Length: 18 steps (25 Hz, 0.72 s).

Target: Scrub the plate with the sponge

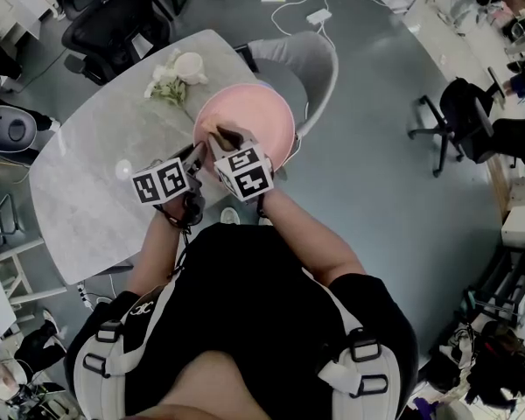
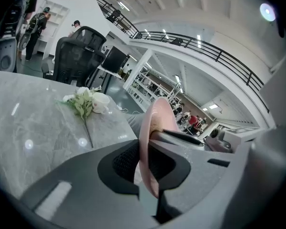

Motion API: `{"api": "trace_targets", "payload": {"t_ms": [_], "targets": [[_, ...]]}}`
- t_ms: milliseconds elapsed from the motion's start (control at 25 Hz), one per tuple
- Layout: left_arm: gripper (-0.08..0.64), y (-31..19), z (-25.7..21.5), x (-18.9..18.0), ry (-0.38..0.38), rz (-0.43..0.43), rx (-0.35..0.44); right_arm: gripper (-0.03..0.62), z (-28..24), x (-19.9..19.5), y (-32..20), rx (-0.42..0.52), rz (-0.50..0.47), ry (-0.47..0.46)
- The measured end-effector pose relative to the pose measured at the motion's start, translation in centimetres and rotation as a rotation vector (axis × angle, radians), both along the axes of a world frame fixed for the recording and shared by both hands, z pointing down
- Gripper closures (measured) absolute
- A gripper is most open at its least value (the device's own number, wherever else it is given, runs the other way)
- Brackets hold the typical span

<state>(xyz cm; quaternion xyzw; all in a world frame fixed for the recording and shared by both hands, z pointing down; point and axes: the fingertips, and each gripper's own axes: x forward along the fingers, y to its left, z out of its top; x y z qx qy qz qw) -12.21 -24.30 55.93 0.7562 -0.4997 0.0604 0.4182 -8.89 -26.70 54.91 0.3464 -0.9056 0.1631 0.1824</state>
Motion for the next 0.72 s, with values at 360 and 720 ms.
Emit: {"api": "trace_targets", "payload": {"t_ms": [360,720], "targets": [[0.526,-0.2,0.5,-1.3,0.018,-0.040,-0.015,0.538,1.3,-1.7,1.8,-0.037,-0.063,0.003],[0.525,-0.5,-0.1,-0.7,0.081,-0.032,-0.013,0.538,0.8,-0.3,1.1,0.009,-0.038,0.004]]}}
